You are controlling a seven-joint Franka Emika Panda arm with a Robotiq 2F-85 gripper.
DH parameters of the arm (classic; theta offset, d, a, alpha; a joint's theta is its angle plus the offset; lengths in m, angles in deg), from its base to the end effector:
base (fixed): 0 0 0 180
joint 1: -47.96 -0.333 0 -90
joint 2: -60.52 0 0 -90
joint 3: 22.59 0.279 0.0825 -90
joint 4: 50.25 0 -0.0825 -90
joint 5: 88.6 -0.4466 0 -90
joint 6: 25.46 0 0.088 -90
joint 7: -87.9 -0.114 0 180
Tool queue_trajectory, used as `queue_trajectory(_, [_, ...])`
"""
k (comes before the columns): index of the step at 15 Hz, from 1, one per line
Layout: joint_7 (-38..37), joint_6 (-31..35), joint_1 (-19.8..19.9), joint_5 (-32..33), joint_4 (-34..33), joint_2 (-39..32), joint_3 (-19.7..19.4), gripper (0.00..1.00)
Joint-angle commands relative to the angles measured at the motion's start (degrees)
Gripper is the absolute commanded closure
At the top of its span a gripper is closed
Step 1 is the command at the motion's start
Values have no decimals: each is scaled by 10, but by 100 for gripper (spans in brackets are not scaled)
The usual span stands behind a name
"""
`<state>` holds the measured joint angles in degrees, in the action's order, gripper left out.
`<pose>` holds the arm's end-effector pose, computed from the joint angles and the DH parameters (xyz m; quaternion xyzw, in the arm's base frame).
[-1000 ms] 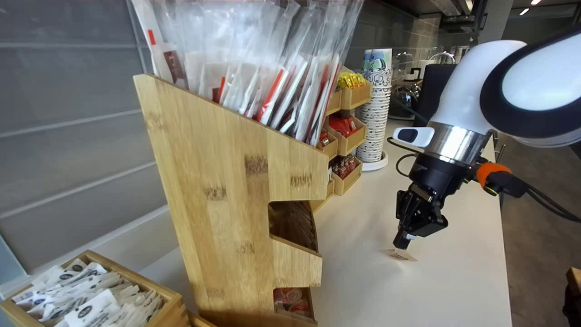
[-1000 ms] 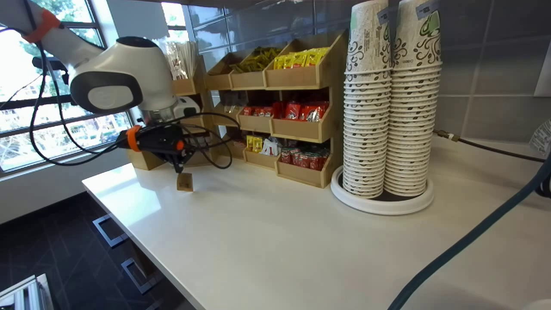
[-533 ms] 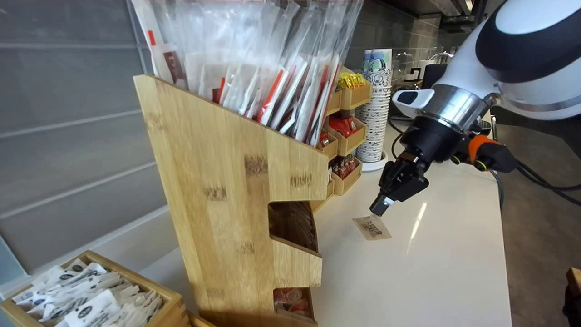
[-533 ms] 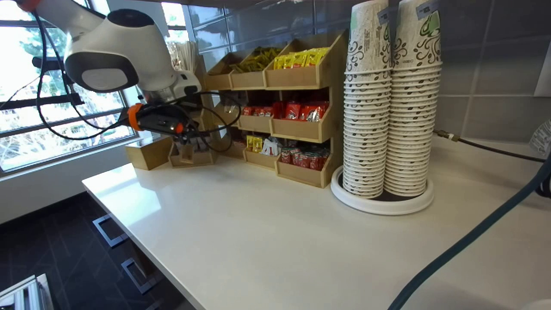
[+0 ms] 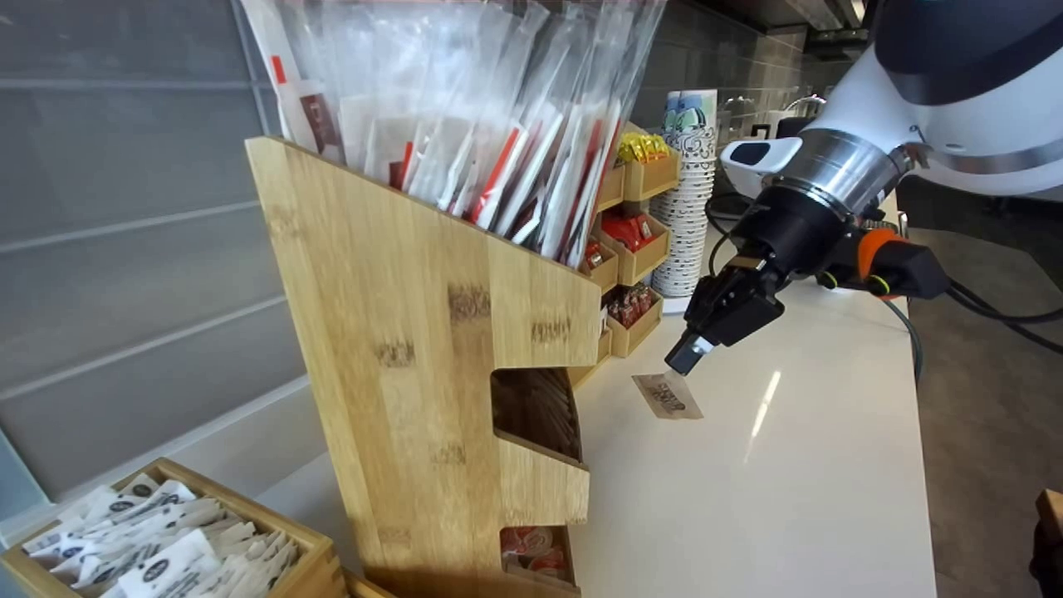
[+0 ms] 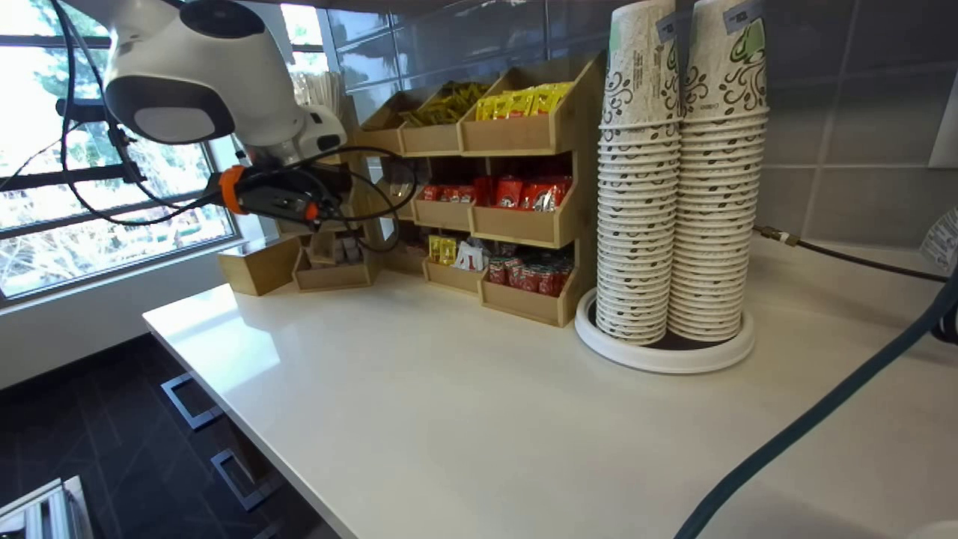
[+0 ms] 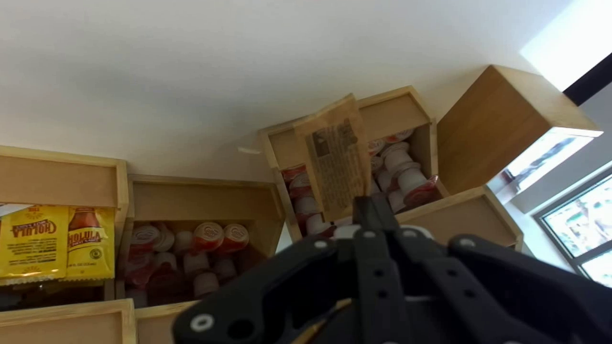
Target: Put one brown sachet on the middle shelf of the stand.
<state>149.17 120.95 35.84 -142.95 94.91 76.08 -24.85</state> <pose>0.5095 0.0811 0.3156 -0.9122 -0.2349 -0.2498 0.2241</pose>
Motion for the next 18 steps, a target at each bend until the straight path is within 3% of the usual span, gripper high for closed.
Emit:
queue_trajectory(1, [1, -4, 13, -2, -1, 0, 12, 99])
queue_trajectory(7, [36, -15, 3, -112, -25, 16, 5, 100])
queue_trajectory(18, [98, -56, 22, -312, -48, 26, 29, 100])
